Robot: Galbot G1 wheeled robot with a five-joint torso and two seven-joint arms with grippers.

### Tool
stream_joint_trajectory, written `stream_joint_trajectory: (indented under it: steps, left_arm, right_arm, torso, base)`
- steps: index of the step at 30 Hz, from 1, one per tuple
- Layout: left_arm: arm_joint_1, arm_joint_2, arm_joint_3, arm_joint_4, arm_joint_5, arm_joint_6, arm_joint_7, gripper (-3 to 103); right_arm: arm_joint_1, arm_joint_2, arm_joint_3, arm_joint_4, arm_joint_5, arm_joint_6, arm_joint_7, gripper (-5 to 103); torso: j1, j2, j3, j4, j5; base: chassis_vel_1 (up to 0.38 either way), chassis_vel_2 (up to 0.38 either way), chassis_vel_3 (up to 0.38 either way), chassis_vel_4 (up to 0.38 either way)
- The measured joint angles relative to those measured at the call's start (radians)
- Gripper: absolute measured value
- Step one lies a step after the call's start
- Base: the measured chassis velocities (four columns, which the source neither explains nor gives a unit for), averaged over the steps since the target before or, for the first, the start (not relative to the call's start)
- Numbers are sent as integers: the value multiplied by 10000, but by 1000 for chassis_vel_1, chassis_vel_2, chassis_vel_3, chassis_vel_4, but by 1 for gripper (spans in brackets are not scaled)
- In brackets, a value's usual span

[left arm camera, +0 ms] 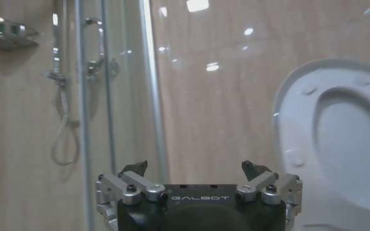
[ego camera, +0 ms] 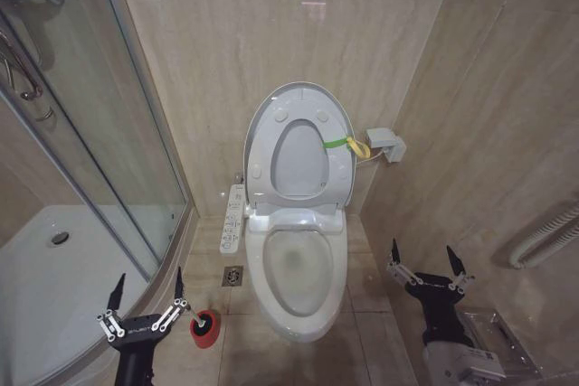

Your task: Open the toilet lid, clean the toilet bowl with a toilet brush, close the toilet lid, and flush.

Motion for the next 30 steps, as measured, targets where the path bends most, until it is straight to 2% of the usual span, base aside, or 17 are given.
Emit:
stream_joint_trajectory:
  steps: [2, 4, 7, 8, 9, 11, 12, 15, 16, 17, 23, 25, 30]
  left_arm:
    - [-86, -87, -52, -25, -69, 452, -587, 96]
    - [-68, -99, -119, -43, -166, 466, -628, 96]
    - [-5, -84, -399, -57, -403, 336, -412, 96]
    - [-32, -67, -647, -31, -584, 212, -162, 96]
    - [-104, -45, -837, 36, -782, 109, 55, 101]
    - [-314, 2, -1261, 267, -1273, -116, 587, 101]
    - [-314, 2, -1261, 267, -1273, -116, 587, 101]
    - [-607, 18, -1747, 683, -1907, -320, 1185, 101]
    - [-607, 18, -1747, 683, -1907, -320, 1185, 101]
    - [-703, 11, -1916, 847, -2168, -351, 1330, 94]
    - [-739, -35, -1991, 912, -2622, -344, 1652, 94]
    - [-719, -51, -1971, 846, -2726, -322, 1757, 90]
    - [-620, -46, -1829, 558, -3316, 48, 1951, 90]
  right_arm:
    - [0, 0, 0, 0, 0, 0, 0, 100]
    - [0, 0, 0, 0, 0, 0, 0, 100]
    - [0, 0, 0, 0, 0, 0, 0, 100]
    - [0, 0, 0, 0, 0, 0, 0, 100]
    - [0, 0, 0, 0, 0, 0, 0, 100]
    - [0, 0, 0, 0, 0, 0, 0, 100]
    - [0, 0, 0, 0, 0, 0, 0, 100]
    - [0, 0, 0, 0, 0, 0, 0, 100]
    - [0, 0, 0, 0, 0, 0, 0, 100]
    - [0, 0, 0, 0, 0, 0, 0, 100]
    - [0, 0, 0, 0, 0, 0, 0, 100]
    - [0, 0, 0, 0, 0, 0, 0, 100]
    - [0, 0, 0, 0, 0, 0, 0, 100]
  torso:
    - [0, 0, 0, 0, -1]
    - [0, 0, 0, 0, 0]
    - [0, 0, 0, 1, 1]
    - [0, 0, 0, 1, 0]
    - [0, 0, 0, 1, 1]
    - [0, 0, 0, -1, 0]
    - [0, 0, 0, -1, 0]
    - [0, 0, 0, -1, -2]
    - [0, 0, 0, -1, -2]
    - [0, 0, 0, -1, -1]
    - [0, 0, 0, 0, -1]
    - [0, 0, 0, 0, -1]
    - [0, 0, 0, 0, 0]
  base:
    - [0, 0, 0, 0]
    - [0, 0, 0, 0]
    - [0, 0, 0, 0]
    - [0, 0, 0, 0]
    - [0, 0, 0, 0]
    - [0, 0, 0, 0]
    - [0, 0, 0, 0]
    - [0, 0, 0, 0]
    - [0, 0, 0, 0]
    - [0, 0, 0, 0]
    - [0, 0, 0, 0]
    - [0, 0, 0, 0]
    - [0, 0, 0, 0]
